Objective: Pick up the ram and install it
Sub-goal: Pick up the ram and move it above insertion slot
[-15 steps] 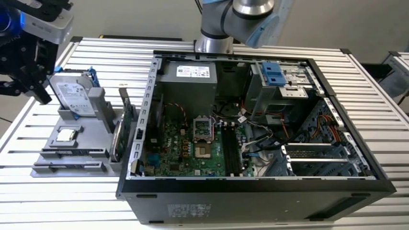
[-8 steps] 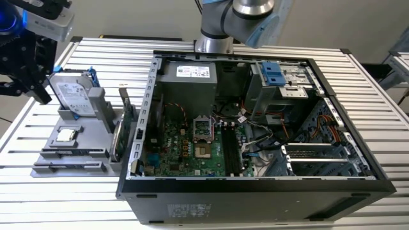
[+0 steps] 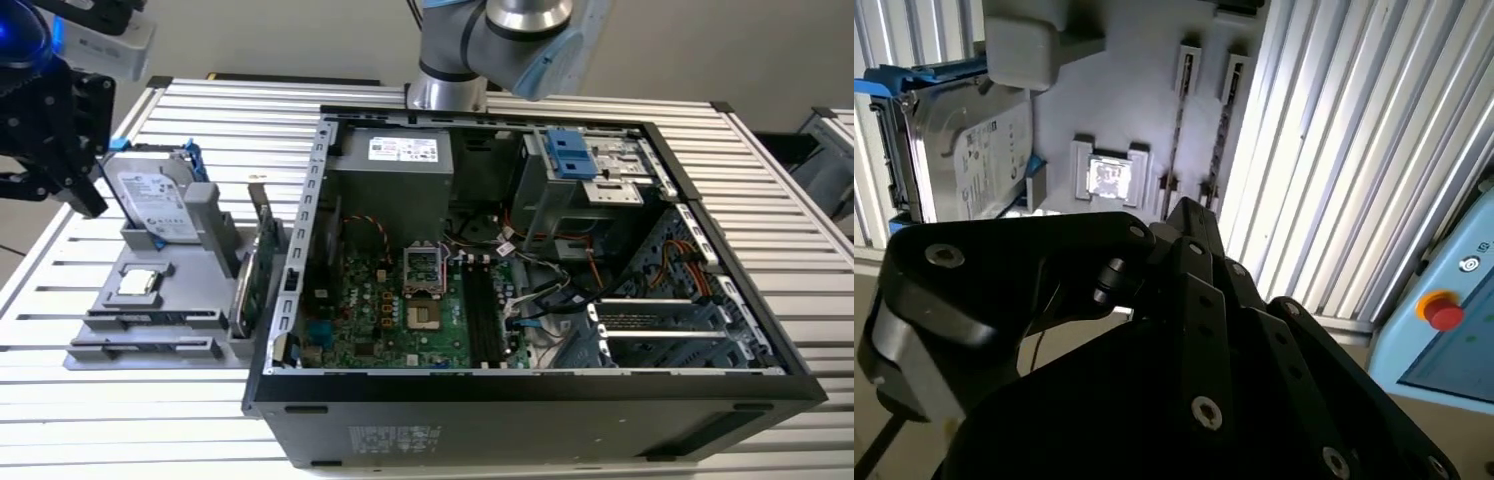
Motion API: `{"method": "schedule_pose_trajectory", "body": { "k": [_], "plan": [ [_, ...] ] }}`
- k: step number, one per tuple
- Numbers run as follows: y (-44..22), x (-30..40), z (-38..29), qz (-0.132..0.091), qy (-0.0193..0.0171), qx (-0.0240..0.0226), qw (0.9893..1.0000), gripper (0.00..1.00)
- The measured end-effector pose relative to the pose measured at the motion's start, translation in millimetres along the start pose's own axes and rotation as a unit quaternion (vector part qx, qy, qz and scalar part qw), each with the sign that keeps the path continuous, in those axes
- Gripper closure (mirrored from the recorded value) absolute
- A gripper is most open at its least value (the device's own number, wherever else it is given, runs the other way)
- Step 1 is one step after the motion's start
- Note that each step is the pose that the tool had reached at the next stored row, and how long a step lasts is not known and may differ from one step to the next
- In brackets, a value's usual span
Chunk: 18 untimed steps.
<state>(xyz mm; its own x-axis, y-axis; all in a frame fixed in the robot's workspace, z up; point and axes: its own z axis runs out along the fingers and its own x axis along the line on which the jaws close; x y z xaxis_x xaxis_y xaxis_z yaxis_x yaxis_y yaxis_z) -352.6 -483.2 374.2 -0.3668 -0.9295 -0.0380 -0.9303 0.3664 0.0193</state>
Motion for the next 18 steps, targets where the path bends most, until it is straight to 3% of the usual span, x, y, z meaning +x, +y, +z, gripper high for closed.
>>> {"method": "schedule_pose_trajectory", "body": {
  "k": [3, 4, 5, 12, 18],
  "plan": [
    [0.0, 0.0, 0.0, -0.016, 0.0002, -0.0005, 0.9999, 1.00],
    [0.0, 0.0, 0.0, -0.054, 0.0009, -0.0016, 0.9986, 1.00],
    [0.0, 0.0, 0.0, -0.068, 0.0010, -0.0020, 0.9977, 1.00],
    [0.0, 0.0, 0.0, -0.110, 0.0017, -0.0033, 0.9940, 1.00],
    [0.0, 0.0, 0.1, -0.147, 0.0023, -0.0044, 0.9891, 1.00]
  ]
}}
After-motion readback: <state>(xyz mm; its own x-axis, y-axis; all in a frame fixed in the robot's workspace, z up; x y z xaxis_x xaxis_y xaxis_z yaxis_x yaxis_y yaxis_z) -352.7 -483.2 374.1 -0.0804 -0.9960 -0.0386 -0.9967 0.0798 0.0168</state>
